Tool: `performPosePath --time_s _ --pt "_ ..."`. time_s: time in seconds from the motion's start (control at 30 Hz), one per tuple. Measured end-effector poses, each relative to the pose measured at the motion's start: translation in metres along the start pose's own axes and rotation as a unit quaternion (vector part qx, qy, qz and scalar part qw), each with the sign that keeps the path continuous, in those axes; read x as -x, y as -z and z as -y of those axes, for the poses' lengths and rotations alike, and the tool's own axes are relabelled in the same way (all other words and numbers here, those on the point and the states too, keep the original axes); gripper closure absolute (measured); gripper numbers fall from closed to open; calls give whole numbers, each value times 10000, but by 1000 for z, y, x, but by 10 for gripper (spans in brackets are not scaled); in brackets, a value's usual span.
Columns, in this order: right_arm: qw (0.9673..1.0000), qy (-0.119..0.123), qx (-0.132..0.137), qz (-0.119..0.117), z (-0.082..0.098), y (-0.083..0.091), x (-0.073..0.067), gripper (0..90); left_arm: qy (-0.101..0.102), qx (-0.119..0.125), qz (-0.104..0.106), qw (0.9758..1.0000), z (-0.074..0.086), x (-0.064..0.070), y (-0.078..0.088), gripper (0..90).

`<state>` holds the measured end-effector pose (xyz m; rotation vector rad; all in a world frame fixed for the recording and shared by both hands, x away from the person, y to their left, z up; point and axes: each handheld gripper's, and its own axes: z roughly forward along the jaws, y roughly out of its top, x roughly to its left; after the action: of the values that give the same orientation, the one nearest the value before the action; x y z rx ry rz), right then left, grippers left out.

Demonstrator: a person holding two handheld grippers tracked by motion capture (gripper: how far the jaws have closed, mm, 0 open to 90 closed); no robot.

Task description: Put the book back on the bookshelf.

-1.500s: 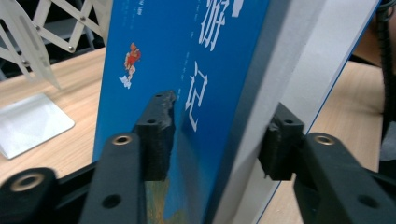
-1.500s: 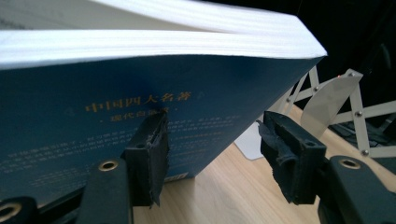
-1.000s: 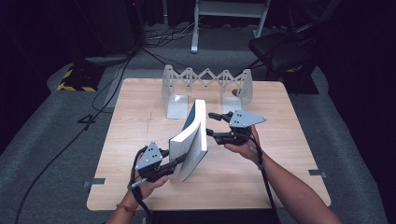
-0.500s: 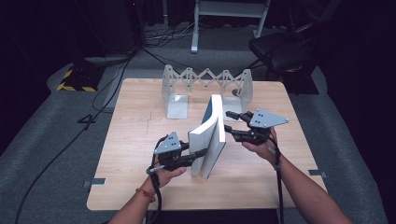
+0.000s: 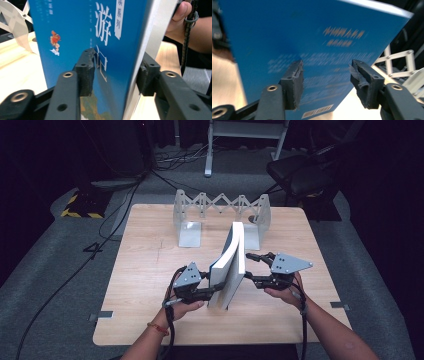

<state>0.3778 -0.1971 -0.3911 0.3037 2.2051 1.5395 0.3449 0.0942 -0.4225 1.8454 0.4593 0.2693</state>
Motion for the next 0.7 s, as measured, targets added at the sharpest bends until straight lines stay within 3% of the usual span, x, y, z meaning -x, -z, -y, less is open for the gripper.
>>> performPosePath --time_s 0.1,0.23,0.33,0.43,0.5,0.7 --pt "9999 -115 -61 -41 5 -2 -3 424 1 33 217 9998 -4 5 6 476" --pt "9998 -130 -101 -56 7 -3 -5 423 -218 -138 36 9997 -7 18 7 340" --pt "9994 -311 -123 -128 7 -3 -5 422 -172 -323 -345 9987 -6 30 1 212" --pt "9993 -296 -147 -194 6 -5 -6 422 -207 -473 -546 9972 -1 44 -8 163" --pt "9993 -279 -152 -202 5 -7 -8 422 -313 -538 -810 9948 2 53 -14 152" --pt "9982 -415 -233 -358 7 -14 -10 397 5 -579 -1429 9880 13 58 -31 157"
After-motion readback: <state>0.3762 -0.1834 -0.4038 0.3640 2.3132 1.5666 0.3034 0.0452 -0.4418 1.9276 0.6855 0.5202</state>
